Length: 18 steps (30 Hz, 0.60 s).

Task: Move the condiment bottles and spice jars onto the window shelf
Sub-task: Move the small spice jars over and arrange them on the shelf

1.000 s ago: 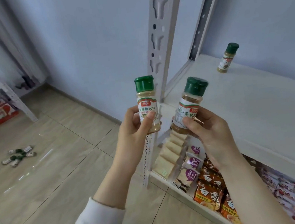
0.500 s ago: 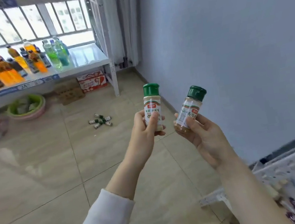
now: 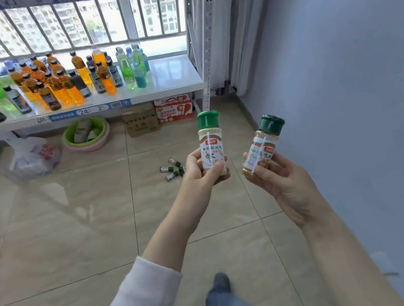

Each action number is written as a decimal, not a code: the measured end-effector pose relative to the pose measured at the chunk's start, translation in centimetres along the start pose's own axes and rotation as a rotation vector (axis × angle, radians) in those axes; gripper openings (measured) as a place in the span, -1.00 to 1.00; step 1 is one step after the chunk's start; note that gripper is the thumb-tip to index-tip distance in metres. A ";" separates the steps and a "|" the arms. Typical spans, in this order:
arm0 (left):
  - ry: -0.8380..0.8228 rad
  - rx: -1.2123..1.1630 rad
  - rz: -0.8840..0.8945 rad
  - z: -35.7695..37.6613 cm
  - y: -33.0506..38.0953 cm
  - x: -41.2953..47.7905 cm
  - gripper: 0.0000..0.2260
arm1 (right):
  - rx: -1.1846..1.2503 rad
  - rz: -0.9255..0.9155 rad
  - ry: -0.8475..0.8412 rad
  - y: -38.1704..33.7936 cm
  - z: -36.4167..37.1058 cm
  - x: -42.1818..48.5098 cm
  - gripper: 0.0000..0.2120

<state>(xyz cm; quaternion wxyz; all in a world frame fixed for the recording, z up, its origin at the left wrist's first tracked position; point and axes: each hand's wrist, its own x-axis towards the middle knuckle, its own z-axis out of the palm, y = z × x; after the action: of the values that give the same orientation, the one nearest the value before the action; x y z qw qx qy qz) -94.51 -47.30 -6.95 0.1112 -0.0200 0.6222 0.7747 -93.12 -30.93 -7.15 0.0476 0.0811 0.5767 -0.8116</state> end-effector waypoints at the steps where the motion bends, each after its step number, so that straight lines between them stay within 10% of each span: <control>1: 0.024 -0.007 -0.007 0.0 0.4 1.7 -0.63 | -0.013 -0.001 0.002 -0.6 -0.1 1.8 -0.52; 18: 0.216 0.103 0.057 -9.3 7.1 28.8 -0.62 | -0.220 -0.032 -0.071 -3.5 7.5 33.7 -0.49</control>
<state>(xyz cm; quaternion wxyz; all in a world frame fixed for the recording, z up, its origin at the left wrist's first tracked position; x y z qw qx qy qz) -124.96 -53.54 -7.09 0.0224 -0.0797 0.6698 0.7379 -127.37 -36.33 -7.76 0.0638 0.0374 0.6614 -0.7463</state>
